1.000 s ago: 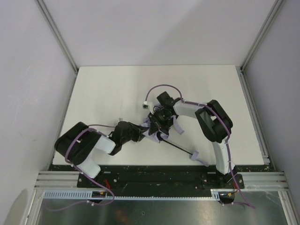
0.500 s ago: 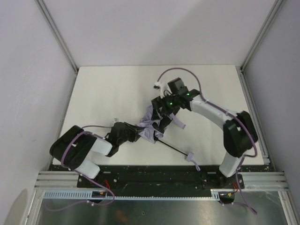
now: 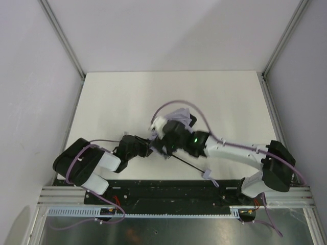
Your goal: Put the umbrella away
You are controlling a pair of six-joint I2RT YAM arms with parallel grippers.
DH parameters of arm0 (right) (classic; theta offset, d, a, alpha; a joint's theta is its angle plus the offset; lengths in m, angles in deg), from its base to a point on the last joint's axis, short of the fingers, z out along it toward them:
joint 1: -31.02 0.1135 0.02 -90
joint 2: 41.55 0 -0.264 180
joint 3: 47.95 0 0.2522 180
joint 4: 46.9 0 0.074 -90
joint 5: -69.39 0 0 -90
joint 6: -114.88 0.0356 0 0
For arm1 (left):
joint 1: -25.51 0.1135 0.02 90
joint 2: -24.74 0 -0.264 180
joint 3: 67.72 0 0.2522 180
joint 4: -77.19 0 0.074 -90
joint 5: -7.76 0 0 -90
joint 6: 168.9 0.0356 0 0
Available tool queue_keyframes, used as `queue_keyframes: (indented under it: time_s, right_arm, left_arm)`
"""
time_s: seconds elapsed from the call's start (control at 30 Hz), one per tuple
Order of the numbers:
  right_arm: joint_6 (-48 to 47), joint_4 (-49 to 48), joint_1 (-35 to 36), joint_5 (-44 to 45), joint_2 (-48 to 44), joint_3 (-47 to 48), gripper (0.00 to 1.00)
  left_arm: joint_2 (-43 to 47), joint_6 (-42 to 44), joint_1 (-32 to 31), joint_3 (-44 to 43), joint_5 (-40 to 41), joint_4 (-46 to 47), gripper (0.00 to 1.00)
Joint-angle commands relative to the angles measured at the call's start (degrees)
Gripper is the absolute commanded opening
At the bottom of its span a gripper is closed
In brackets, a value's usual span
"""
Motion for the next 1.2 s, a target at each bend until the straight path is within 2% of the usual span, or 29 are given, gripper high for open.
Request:
queue_keyframes:
  time_s: [0.0, 0.13, 0.27, 0.37, 0.53, 0.6, 0.67, 0.83, 0.87, 0.93, 1.0, 1.17]
  right_arm:
    - [-15.2, -14.1, 12.0, 15.9, -2.5, -6.2, 0.91]
    - [-23.9, -21.3, 17.4, 20.5, 1.6, -10.5, 0.90]
    - [-20.9, -23.9, 15.5, 21.0, 3.8, -11.1, 0.90]
    - [-12.3, -24.4, 9.3, 10.2, -0.8, -11.1, 0.90]
    - [10.5, -29.5, -8.0, -10.0, -8.5, -10.8, 0.89]
    - [16.6, -31.2, -13.8, -15.3, -7.8, -9.8, 0.82]
    - [18.9, -30.3, -16.8, -16.8, -5.6, -7.5, 0.70]
    - [22.6, -29.1, -18.6, -16.9, 1.8, -2.3, 0.36]
    - [22.9, -28.8, -18.6, -15.8, 3.2, -1.6, 0.33]
    - [22.8, -27.7, -18.4, -12.5, 5.7, -0.6, 0.31]
    - [22.4, -26.8, -18.1, -9.4, 8.2, 0.0, 0.33]
    - [22.1, -26.5, -17.0, -6.5, 13.5, 0.6, 0.34]
  left_arm:
    - [-3.6, 0.0, -0.1, 1.1, -3.0, -10.8, 0.00]
    - [0.7, 1.1, 0.0, -0.4, -2.9, -15.6, 0.00]
    - [10.0, 5.2, -0.1, -5.1, 3.0, -30.0, 0.00]
    - [14.1, 5.8, 0.0, -6.5, 5.5, -35.9, 0.00]
    - [14.9, 6.8, -0.9, -6.8, 5.1, -36.8, 0.00]
    - [15.6, 6.9, -1.6, -6.7, 5.7, -36.9, 0.00]
    - [16.8, 7.2, -2.3, -6.6, 7.6, -36.9, 0.00]
    - [18.8, 7.4, -3.7, -6.5, 9.8, -36.9, 0.00]
    - [19.0, 7.4, -3.9, -6.4, 10.1, -36.9, 0.00]
    - [19.4, 7.4, -4.1, -6.4, 10.4, -36.9, 0.00]
    - [19.5, 7.6, -4.3, -6.4, 10.8, -36.8, 0.00]
    - [19.5, 7.4, -5.0, -5.8, 11.5, -35.6, 0.00]
